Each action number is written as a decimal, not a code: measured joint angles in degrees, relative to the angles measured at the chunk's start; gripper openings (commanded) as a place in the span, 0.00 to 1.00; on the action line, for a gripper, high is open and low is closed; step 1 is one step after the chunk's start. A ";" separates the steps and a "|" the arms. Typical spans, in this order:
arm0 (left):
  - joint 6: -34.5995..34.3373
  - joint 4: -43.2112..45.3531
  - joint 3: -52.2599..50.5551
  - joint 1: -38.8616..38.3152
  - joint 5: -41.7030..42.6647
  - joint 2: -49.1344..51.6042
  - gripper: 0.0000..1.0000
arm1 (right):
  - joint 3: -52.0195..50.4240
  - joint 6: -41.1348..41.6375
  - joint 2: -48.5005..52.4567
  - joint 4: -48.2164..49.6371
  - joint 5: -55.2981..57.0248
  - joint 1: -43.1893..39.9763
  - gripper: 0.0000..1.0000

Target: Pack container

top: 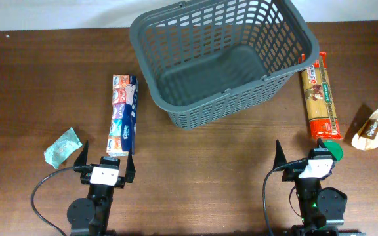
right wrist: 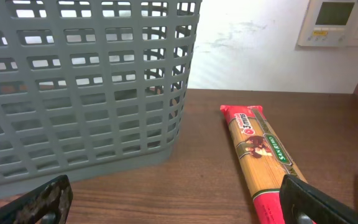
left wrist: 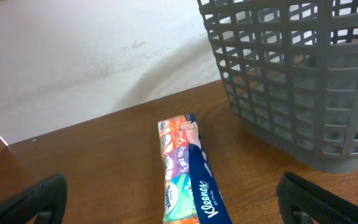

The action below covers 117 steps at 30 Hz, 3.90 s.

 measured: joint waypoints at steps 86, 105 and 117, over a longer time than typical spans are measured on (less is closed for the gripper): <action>-15.98 1.25 0.15 0.02 31.67 0.00 0.99 | 0.00 14.69 0.24 1.70 -23.71 0.00 0.99; -18.10 -5.57 36.13 0.02 39.45 16.68 0.99 | 35.69 16.20 10.38 -12.83 -29.68 0.00 0.99; -16.57 -7.72 58.60 0.02 43.50 30.86 0.99 | 71.76 8.41 30.29 -50.14 -25.57 0.04 0.99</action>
